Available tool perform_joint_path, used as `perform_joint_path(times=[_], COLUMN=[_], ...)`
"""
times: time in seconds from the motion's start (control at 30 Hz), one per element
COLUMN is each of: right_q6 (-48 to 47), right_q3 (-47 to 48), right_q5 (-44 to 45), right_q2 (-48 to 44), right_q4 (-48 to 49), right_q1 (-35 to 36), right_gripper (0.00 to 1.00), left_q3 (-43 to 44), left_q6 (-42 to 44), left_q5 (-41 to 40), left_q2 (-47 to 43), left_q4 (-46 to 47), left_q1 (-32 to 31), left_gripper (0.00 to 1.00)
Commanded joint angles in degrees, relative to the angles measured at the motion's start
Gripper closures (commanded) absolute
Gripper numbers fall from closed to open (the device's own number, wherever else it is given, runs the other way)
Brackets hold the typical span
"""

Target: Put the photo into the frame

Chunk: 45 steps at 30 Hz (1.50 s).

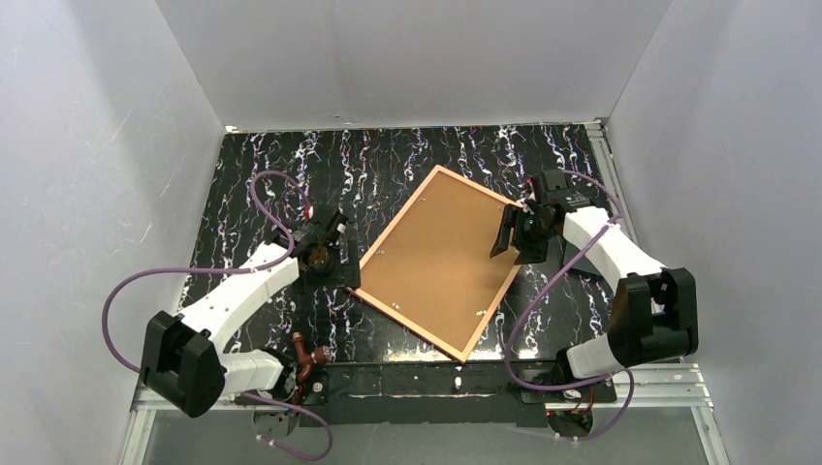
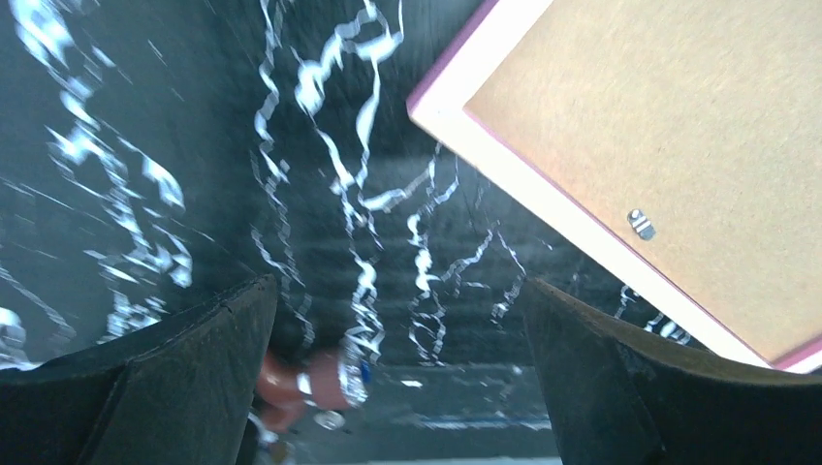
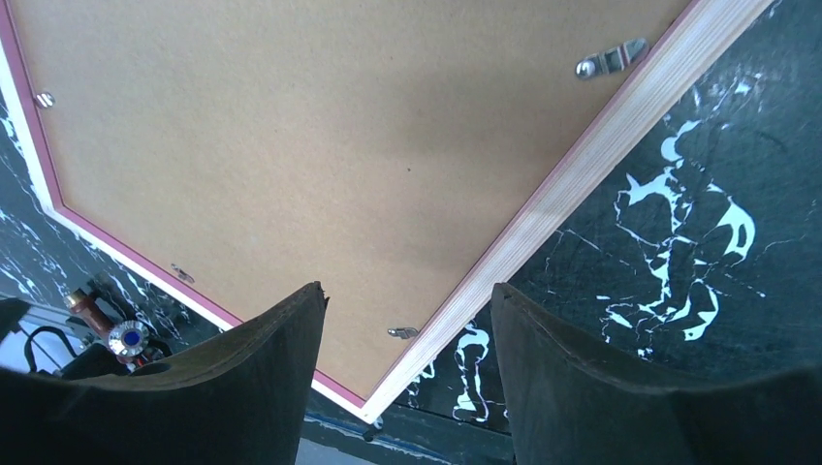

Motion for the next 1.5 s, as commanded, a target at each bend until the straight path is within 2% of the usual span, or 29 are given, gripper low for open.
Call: perform_joint_path(times=[0.0,0.1,0.23,0.47,0.6,0.67,0.93,1.03,1.07,1.1,1.13,1.17,1.23,1.27,1.37,1.47], right_q6=[1.5,1.8,2.1,1.9,1.7,1.6,1.2,1.2,1.1,1.1,1.1,1.1,1.0,1.0,0.4,-0.6], right_q3=[-2.7,-4.0,-4.8,-5.3,-5.3,-5.3,-4.8,-4.8,-4.8,-4.8,-4.9,-4.8,-4.7,-4.5,-3.4,-1.2], right_q5=[-2.0,-2.6,-3.1,-3.4,-3.6,-3.5,-3.5,-3.7,-3.7,-3.7,-3.7,-3.7,-3.6,-3.5,-2.7,-0.5], right_q2=[-2.9,-3.6,-4.0,-3.6,-3.4,-3.5,-3.4,-3.1,-3.1,-3.0,-3.0,-3.1,-3.2,-3.3,-3.1,-2.3], right_q4=[2.8,3.3,3.7,3.9,3.9,3.9,3.6,3.6,3.7,3.7,3.6,3.5,3.4,3.2,2.3,0.8], right_q1=[0.0,0.1,0.1,0.1,0.1,0.1,0.0,0.1,0.1,0.1,0.1,0.1,0.0,0.1,0.0,0.0], right_gripper=[0.29,0.29,0.29,0.29,0.29,0.29,0.29,0.29,0.29,0.29,0.29,0.3,0.29,0.29,0.3,0.29], left_q3=[-6.5,-9.6,-10.0,-6.8,-5.7,-5.2,-4.3,-4.6,-4.5,-4.3,-4.1,-4.0,-3.5,-3.1,-0.1,6.6], left_q6=[-16.6,-22.5,-26.7,-29.2,-29.4,-29.3,-29.6,-29.3,-29.0,-28.2,-27.8,-27.3,-25.8,-24.8,-18.3,-9.2], left_q5=[9.5,12.1,11.3,8.2,7.7,8.0,11.4,11.8,11.8,11.8,11.5,11.4,11.1,10.8,10.7,7.1], left_q2=[0.2,0.4,2.4,10.5,14.9,16.7,20.4,20.7,20.8,21.0,21.0,21.0,20.6,20.5,20.7,23.4], left_q4=[-4.8,-0.8,1.6,1.8,2.6,3.6,5.2,6.1,6.1,6.1,5.7,5.2,4.4,3.5,0.6,-7.0], left_q1=[0.5,0.5,0.5,0.5,0.7,0.9,3.6,4.0,4.2,4.3,4.4,4.6,5.1,5.4,6.9,8.0], left_gripper=[0.02,0.02,0.08,0.26,0.3,0.36,0.35,0.38,0.41,0.5,0.63,0.71,0.92,0.95,0.98,1.0])
